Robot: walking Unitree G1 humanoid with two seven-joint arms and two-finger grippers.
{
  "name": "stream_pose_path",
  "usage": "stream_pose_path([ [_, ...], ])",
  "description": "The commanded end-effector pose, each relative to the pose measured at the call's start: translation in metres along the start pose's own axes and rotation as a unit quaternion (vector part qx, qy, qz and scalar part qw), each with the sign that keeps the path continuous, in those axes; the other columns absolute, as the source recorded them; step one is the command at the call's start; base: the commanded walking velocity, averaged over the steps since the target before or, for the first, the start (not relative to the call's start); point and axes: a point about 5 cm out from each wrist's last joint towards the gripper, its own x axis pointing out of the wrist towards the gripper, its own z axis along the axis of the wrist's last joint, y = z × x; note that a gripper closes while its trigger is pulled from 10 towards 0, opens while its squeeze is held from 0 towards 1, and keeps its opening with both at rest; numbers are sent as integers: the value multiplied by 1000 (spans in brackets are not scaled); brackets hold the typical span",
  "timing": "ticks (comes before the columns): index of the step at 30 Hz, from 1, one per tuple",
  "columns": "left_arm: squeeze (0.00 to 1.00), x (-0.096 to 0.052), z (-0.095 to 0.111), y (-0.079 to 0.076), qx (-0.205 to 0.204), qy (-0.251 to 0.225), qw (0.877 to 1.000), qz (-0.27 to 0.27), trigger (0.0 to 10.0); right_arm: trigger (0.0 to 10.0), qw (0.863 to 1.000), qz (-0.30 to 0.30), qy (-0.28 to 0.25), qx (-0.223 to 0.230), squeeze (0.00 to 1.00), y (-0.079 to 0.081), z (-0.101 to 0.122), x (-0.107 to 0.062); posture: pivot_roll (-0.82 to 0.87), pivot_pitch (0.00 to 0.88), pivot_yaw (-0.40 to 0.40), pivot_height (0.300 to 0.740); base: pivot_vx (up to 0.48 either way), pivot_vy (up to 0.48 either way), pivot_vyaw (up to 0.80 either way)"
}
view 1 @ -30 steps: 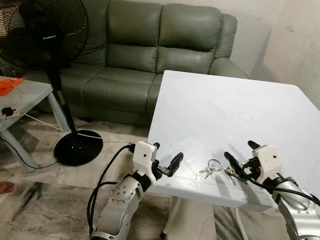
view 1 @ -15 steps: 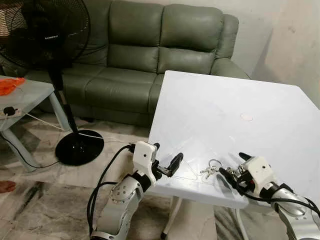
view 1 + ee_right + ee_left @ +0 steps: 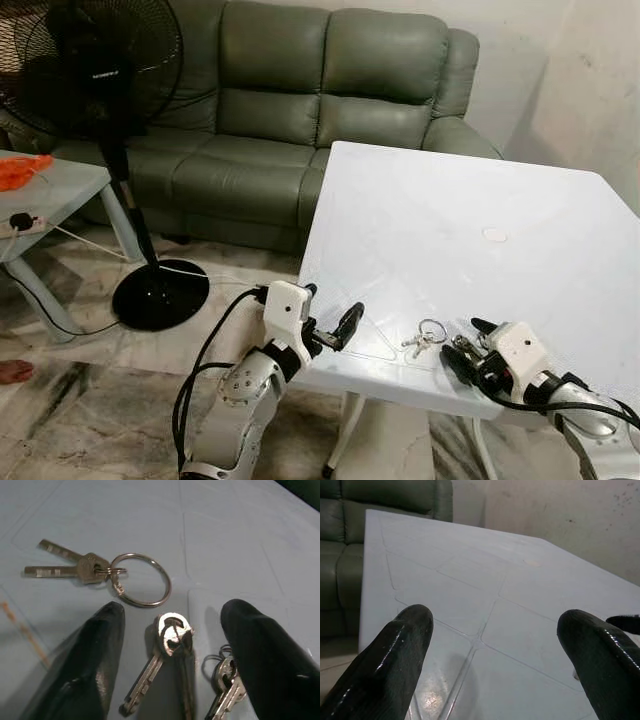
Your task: Hang keys on a hook
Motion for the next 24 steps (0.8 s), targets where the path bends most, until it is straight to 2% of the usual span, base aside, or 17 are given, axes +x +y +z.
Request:
stream_pose_path([
  [1,0,0,2,-1,0,-2,1000,0,10000,0,1000,-5,8,-3,0,-6,-3,-5,-21,37,-65,740,0,0,0],
  [5,0,0,3,0,0,-3,1000,2,10000,0,1000,-10,11,-2,0,-6,-6,-7,-22,37,-64,740,0,0,0],
  [6,0,0,3,0,0,-3,1000,2,10000,2392,1000,-12,14,0,0,-6,-7,-7,-22,38,-62,740,0,0,0],
  [7,0,0,3,0,0,-3,1000,3,10000,2392,1000,-13,16,1,0,-6,-7,-7,-22,38,-62,740,0,0,0],
  [8,0,0,3,0,-1,-3,1000,3,10000,10000,1000,-19,23,6,0,-6,-8,-6,-22,40,-62,740,0,0,0],
  [14,0,1,4,0,-1,-3,1000,5,10000,10000,999,-17,28,32,0,-6,-11,-5,-20,41,-62,740,0,0,0],
  [17,0,0,4,0,-1,-4,1000,6,10000,8941,999,-16,28,33,0,-6,-11,-4,-20,41,-62,740,0,0,0],
  [18,0,0,4,0,-2,-4,1000,7,10000,5765,999,-17,26,38,0,-6,-10,-4,-20,40,-63,740,0,0,0],
  [19,0,1,4,1,-2,-4,1000,7,10000,4431,999,-17,25,41,0,-6,-10,-4,-20,40,-63,740,0,0,0],
  [20,0,0,4,1,-2,-5,1000,7,10000,2000,999,-19,27,42,0,-6,-10,-4,-20,40,-63,740,0,0,0],
  [21,0,0,4,1,-2,-5,1000,8,10000,2275,998,-22,31,42,0,-7,-11,-3,-19,40,-64,740,0,0,0],
  [22,0,0,4,1,-2,-6,1000,8,10000,510,999,-21,33,37,0,-7,-11,-4,-19,40,-64,740,0,0,0],
  [23,0,0,4,1,-2,-6,1000,9,10000,510,999,-20,35,34,0,-7,-11,-4,-19,40,-64,740,0,0,0],
  [24,0,0,5,1,-2,-6,1000,9,10000,4471,999,-21,38,33,0,-8,-12,-4,-19,40,-64,740,0,0,0],
])
